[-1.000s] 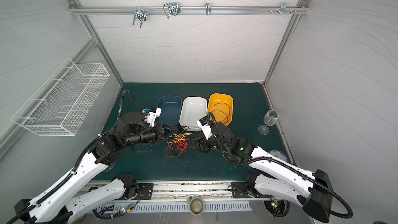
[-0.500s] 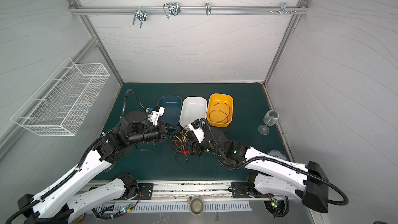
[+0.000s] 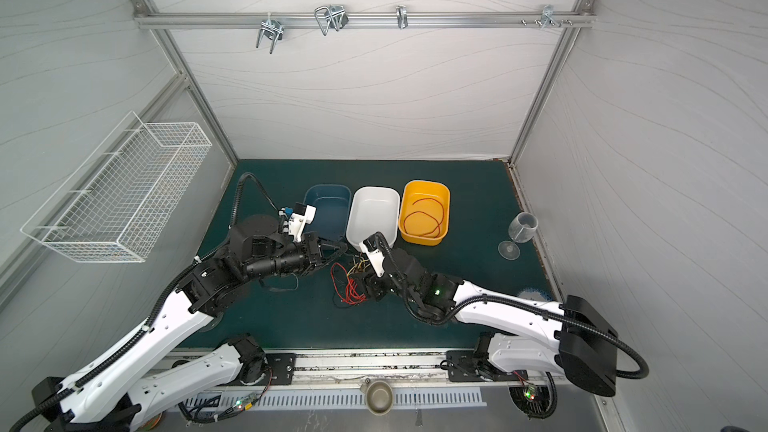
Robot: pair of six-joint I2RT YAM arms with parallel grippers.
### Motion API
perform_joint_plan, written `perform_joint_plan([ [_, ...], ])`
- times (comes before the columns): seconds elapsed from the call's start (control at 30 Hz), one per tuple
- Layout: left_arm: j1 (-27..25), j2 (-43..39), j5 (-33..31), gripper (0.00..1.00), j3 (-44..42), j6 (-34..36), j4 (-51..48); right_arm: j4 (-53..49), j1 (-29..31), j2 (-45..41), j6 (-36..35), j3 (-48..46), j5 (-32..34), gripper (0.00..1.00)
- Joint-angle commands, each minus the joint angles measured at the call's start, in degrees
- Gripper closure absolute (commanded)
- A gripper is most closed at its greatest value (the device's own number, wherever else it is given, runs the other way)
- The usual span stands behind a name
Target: Untangle the cables
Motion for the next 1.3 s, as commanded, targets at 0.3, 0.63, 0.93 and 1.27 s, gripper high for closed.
perform_joint_plan([
  [0.3,-1.1,-2.4,-1.6,1.00,8.4,-0.7,5.7,8.6,0.5,8.4,3.4,-1.8,0.4,0.41],
  [0.63,-1.1,-2.8,-3.9,1.00,14.9,4.3,-0.7,10.0,0.6,10.4,4.1,-3.7,2.6,0.44],
  [0.93,-1.1,-2.0,-10.0,1.00,22.2,14.6,-11.6,6.4,0.6,3.7,2.9,-5.6,4.8,0.41],
  [1.27,-1.0,1.6,-21.0,1.00,28.0,27.9,-20.4,-1.2,0.5,-8.1,3.2,-7.7,9.2,0.30],
])
